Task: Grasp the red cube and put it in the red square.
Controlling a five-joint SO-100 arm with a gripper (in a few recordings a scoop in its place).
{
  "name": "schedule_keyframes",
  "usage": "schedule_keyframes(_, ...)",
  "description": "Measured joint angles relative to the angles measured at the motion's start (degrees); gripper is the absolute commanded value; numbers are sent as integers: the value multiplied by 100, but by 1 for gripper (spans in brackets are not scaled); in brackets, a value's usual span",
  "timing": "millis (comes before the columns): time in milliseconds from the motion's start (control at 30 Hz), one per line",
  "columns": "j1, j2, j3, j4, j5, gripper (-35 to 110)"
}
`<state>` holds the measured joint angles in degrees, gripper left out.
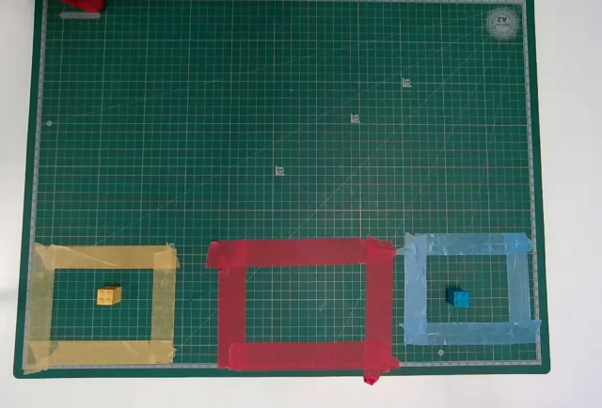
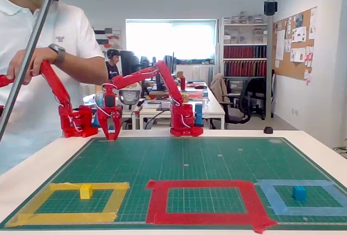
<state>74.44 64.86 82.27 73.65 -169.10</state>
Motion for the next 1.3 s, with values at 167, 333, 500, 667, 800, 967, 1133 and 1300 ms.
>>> schedule_keyframes(167, -18, 0, 0, 0, 0, 0)
schedule_keyframes(333, -457, 44, -18, 0, 88, 0)
schedule_keyframes(500, -1354, 343, -53, 0, 835, 0)
schedule_keyframes(667, -2698, 360, -229, -62, 2584, 0)
schedule_keyframes(800, -3920, 308, -633, -360, 4447, 0)
schedule_keyframes(967, -5256, -26, -993, -861, 7014, 0)
schedule_keyframes(1133, -6258, -527, -1310, -967, 8701, 0)
schedule_keyframes(1300, -7189, -1116, -1767, -1362, 8807, 0)
